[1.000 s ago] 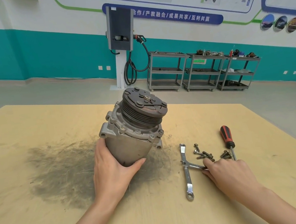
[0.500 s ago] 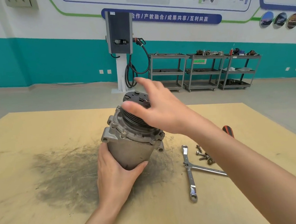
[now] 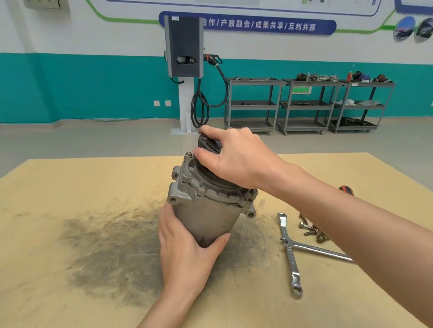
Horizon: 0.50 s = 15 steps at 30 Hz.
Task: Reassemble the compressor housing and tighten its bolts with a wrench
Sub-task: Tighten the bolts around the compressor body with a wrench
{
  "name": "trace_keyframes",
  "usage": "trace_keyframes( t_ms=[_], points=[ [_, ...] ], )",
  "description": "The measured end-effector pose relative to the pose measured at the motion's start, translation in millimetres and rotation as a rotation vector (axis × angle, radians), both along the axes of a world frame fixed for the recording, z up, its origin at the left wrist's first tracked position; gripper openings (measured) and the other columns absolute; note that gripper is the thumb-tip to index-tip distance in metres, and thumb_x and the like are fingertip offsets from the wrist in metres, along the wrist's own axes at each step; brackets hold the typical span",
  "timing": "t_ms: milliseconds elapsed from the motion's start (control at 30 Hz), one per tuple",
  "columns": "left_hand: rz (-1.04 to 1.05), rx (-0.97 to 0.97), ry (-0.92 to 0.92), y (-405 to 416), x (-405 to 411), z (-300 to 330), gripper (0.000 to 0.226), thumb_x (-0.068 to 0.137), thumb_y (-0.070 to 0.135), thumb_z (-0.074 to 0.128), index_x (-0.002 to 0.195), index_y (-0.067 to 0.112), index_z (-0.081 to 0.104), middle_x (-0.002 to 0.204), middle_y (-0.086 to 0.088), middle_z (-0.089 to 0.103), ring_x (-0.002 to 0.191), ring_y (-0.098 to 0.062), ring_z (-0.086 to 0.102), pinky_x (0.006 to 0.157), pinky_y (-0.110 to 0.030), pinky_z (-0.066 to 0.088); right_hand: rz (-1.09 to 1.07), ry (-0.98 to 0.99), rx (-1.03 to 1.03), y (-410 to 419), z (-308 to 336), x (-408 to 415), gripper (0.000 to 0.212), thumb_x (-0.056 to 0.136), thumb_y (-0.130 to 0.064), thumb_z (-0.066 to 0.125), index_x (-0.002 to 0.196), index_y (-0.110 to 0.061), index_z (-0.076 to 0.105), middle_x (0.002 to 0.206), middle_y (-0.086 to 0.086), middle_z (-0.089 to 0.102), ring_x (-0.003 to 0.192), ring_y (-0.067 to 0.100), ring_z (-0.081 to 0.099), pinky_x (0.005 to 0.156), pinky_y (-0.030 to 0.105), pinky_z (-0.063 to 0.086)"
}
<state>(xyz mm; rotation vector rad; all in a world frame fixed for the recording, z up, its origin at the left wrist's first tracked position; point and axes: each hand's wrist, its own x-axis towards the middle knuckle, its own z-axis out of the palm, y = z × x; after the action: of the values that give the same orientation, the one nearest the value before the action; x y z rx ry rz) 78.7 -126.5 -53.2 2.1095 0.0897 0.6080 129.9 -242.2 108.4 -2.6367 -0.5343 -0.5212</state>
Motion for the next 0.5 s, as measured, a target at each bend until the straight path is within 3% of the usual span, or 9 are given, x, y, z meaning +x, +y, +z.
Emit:
trace_keyframes(
  t_ms=[167,400,500],
  points=[
    [-0.039,0.038,0.02,0,-6,-1,0.113,0.072,0.042,0.083,0.153,0.011,0.011,0.157,-0.005,0.023,0.147,-0.023,0.023,0.114,-0.047,0.034,0.09,-0.001,-0.05,-9,2,9,0.053,0.09,-0.053,0.047,0.139,-0.031,0.046,0.128,0.011,0.063,0.114,0.038,0.056,0.095,0.048,0.048],
    [-0.05,0.053,-0.005,0,-11,2,0.103,0.081,0.034,0.077,0.156,0.014,0.009,0.161,-0.001,0.022,0.148,-0.02,0.022,0.115,-0.046,0.032,0.178,0.018,-0.122,-17,7,18,0.054,0.093,-0.05,0.046,0.143,-0.029,0.042,0.121,0.012,0.066,0.103,0.035,0.06,0.091,0.044,0.05],
    [-0.041,0.071,-0.003,1,-13,1,0.101,0.084,0.039,0.073,0.157,0.019,0.006,0.163,0.002,0.021,0.148,-0.018,0.025,0.114,-0.04,0.032,0.211,0.052,-0.146,-21,11,21,0.055,0.094,-0.048,0.046,0.145,-0.028,0.04,0.133,0.01,0.059,0.112,0.031,0.058,0.095,0.043,0.047]
  ],
)
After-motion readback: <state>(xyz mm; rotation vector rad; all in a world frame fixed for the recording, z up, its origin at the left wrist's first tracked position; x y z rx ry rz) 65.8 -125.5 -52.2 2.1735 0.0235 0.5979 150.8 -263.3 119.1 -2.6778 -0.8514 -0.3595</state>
